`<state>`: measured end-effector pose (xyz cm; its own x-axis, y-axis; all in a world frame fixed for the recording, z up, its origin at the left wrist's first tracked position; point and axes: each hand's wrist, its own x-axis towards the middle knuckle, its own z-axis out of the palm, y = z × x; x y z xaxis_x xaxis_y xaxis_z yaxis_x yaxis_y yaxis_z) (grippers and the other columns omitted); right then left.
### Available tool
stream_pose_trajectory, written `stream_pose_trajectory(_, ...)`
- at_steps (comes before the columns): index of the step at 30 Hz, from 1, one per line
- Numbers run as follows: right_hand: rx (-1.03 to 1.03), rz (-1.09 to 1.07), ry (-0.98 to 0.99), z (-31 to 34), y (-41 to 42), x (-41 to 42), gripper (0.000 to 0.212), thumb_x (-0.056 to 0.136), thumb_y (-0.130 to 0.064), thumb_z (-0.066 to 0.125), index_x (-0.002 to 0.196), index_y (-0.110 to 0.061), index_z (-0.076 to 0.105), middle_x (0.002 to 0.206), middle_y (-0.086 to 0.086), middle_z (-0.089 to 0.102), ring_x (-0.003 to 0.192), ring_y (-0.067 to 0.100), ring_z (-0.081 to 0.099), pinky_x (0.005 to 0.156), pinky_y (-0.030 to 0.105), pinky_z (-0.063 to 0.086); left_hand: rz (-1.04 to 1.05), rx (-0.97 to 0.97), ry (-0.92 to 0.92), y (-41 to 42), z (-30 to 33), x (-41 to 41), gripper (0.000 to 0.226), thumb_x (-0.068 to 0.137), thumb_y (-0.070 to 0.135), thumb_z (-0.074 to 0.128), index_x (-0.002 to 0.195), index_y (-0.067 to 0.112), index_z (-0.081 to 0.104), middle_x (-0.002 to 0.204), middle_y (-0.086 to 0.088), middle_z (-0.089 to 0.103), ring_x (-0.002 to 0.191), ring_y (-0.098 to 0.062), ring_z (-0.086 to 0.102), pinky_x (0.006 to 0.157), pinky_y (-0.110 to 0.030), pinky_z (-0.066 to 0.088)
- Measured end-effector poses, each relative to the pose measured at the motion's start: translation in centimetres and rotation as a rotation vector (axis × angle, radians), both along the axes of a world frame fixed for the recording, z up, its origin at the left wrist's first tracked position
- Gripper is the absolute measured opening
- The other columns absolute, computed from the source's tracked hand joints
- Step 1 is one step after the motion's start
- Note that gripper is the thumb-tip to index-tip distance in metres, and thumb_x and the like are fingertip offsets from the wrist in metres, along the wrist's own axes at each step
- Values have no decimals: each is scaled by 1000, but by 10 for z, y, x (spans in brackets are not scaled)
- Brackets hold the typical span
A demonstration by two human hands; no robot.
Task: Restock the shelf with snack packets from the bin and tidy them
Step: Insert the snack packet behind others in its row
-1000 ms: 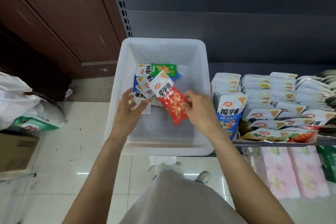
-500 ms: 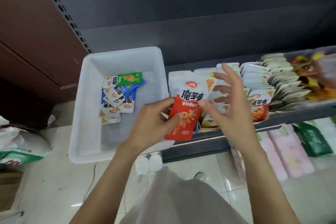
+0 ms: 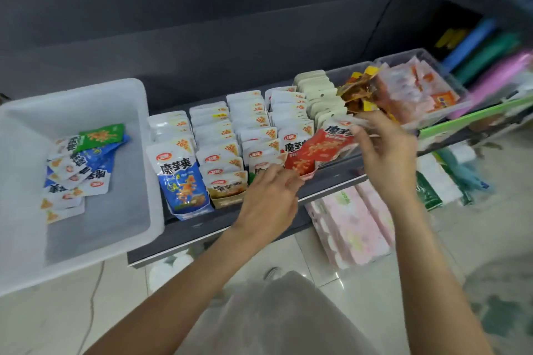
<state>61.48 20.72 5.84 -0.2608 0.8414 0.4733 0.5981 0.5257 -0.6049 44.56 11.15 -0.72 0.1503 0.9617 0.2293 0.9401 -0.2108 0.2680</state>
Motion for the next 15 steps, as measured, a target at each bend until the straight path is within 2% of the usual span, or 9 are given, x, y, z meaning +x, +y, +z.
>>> stream_pose_trajectory(3, 46, 159, -123, -20, 17, -18, 11, 93, -12, 56, 99, -8, 64, 92, 4, 68, 82, 13, 61, 68, 24, 45, 43, -109, 27, 5, -12, 14, 43, 67, 21, 76, 107, 7, 67, 104, -7, 66, 96, -25, 60, 79, -32, 53)
stream_pose_trajectory(5, 35, 219, -224, -31, 24, -29, 10, 91, -11, 57, 99, -9, 64, 89, 7, 68, 79, 22, 64, 65, 32, 51, 87, -192, 90, 10, -18, 16, 49, 67, 21, 76, 111, 4, 64, 110, -10, 65, 99, -26, 60, 81, -33, 52)
stream_pose_trajectory(7, 13, 241, -344, -39, 29, -37, 10, 88, -8, 59, 97, -9, 64, 89, 10, 67, 76, 31, 64, 61, 37, 52, 96, -273, 118, 12, -22, 18, 50, 77, 21, 67, 122, 2, 57, 124, -11, 58, 111, -27, 53, 90, -36, 46)
stream_pose_trajectory(8, 23, 238, -410, -41, 31, -39, 10, 87, -8, 60, 96, -8, 65, 91, 10, 66, 75, 34, 64, 59, 34, 51, 85, -300, 129, 14, -24, 19, 51, 83, 22, 61, 129, 3, 50, 131, -11, 52, 118, -27, 47, 95, -37, 41)
stream_pose_trajectory(11, 178, 183, -538, -41, 33, -43, 13, 78, -6, 70, 91, -9, 67, 89, 9, 64, 71, 30, 65, 51, 23, 39, 86, -303, 140, 16, -28, 20, 54, 91, 25, 51, 140, 6, 37, 142, -6, 40, 127, -23, 36, 103, -34, 32)
stream_pose_trajectory(13, 313, 142, -542, -41, 36, -44, 17, 73, -4, 74, 87, -12, 68, 82, 5, 65, 75, 25, 62, 50, 25, 42, 90, -299, 137, 18, -28, 19, 53, 93, 27, 49, 141, 8, 35, 143, -4, 38, 128, -21, 34, 104, -32, 30)
stream_pose_trajectory(15, 430, 110, -577, -43, 42, -46, 9, 73, -9, 76, 78, -13, 70, 71, 1, 66, 77, 23, 57, 58, 30, 42, 92, -286, 137, 19, -29, 18, 52, 93, 27, 48, 140, 9, 36, 142, -4, 39, 128, -20, 34, 105, -32, 30)
